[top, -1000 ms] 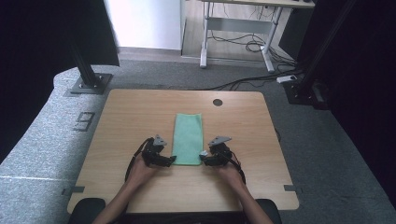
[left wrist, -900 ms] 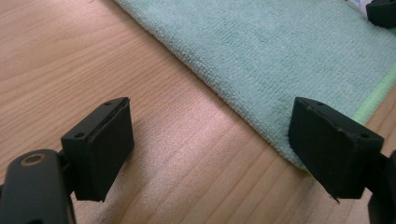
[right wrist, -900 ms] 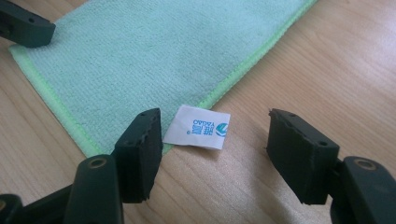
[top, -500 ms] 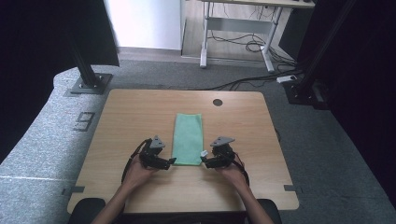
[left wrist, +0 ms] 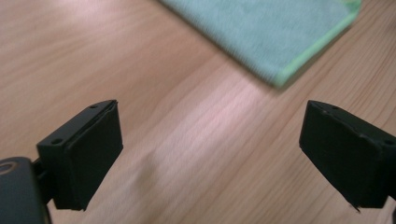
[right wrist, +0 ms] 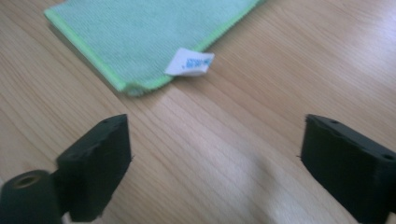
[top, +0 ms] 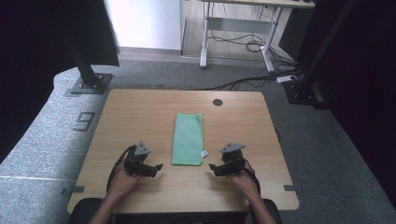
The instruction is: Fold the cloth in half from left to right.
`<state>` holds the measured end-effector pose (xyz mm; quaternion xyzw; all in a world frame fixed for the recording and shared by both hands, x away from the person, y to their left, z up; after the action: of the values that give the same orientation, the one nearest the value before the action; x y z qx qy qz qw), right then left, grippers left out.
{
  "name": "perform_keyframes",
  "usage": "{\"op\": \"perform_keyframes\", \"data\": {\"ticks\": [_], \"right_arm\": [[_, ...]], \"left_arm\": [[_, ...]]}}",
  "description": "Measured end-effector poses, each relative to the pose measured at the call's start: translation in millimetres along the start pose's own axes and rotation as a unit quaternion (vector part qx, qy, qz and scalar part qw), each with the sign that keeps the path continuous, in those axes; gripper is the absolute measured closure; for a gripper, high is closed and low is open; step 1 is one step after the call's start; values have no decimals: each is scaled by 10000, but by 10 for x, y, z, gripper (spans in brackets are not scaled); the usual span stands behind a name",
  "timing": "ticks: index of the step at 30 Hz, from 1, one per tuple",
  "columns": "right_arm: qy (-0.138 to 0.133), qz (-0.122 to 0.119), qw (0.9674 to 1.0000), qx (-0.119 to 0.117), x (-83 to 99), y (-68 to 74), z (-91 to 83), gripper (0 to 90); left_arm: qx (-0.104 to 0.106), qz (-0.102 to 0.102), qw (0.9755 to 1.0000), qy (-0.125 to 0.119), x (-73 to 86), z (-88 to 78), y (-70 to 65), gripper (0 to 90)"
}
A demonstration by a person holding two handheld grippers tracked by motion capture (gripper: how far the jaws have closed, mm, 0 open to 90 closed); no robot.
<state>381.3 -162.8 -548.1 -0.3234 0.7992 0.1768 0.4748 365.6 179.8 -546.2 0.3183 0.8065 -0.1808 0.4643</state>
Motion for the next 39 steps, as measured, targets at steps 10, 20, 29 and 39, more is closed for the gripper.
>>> {"op": "perform_keyframes", "data": {"ticks": [10,20,29,39], "right_arm": [[138,188,9996,133,195,-74,-45,0],[200,232,9995,123,309,-108,7,0],[32,236,9996,121,323,-80,25,0],[20,235,9996,120,324,-79,27,0]], "left_arm": [[-70,72,9994,335,173,78,8,0],[-24,4,9996,288,212,133,15,0],[0,-60,9995,308,213,142,29,0],[-6,-66,9995,311,209,147,29,0]]}}
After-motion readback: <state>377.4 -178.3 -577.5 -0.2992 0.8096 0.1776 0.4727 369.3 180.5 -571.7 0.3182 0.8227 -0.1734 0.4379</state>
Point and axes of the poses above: each handheld gripper's, and its own axes: z roughly forward along the jaws, x roughly out of its underside, y roughly to its left, the point moved 3 cm from there along z, roughly forward along the jaws, and after that the axes turned 15 degrees about -y, right-handed, at the moved point
